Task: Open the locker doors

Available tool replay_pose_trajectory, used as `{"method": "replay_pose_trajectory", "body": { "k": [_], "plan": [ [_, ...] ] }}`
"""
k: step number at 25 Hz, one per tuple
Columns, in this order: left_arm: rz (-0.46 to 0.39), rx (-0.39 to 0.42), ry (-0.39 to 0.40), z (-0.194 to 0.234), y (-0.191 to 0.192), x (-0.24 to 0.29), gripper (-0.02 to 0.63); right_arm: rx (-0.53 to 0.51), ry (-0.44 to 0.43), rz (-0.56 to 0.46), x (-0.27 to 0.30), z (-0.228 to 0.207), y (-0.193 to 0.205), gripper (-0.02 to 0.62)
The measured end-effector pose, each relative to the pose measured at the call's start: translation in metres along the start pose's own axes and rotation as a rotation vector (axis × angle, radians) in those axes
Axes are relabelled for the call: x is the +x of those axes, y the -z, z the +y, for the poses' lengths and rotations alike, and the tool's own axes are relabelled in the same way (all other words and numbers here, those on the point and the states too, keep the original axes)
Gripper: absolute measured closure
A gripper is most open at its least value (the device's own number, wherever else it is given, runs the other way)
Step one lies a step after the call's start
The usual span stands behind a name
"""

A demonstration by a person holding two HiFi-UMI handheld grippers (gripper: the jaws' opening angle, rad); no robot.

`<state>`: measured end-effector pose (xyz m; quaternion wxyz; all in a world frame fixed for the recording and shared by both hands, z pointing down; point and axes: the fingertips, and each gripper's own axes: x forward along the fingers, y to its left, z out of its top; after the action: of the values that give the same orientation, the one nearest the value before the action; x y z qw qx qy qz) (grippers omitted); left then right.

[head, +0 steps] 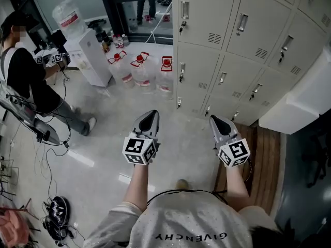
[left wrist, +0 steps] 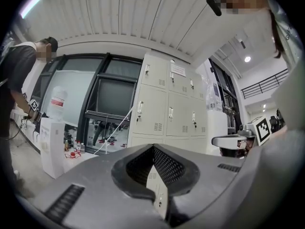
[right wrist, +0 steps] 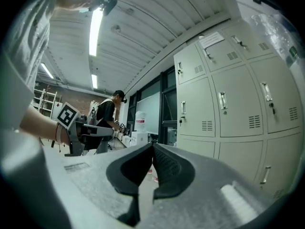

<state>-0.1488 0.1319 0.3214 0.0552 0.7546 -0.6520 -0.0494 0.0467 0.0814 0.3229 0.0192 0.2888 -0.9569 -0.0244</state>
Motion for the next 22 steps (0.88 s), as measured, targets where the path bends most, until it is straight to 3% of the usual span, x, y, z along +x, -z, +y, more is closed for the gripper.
{"method": "replay_pose_trajectory", "body": {
  "k": [12, 22],
  "plan": [
    [0.008, -0.004, -0.024, 0.046, -0.007, 0.050, 0.607, 0.014, -0.054, -0.018, 0.079, -0.021, -0.007, 0.590],
    [0.001, 0.008, 0.068, 0.114, -0.027, 0.164, 0.607, 0.018, 0.014, -0.049, 0.193, -0.084, -0.025, 0.572]
  ]
}}
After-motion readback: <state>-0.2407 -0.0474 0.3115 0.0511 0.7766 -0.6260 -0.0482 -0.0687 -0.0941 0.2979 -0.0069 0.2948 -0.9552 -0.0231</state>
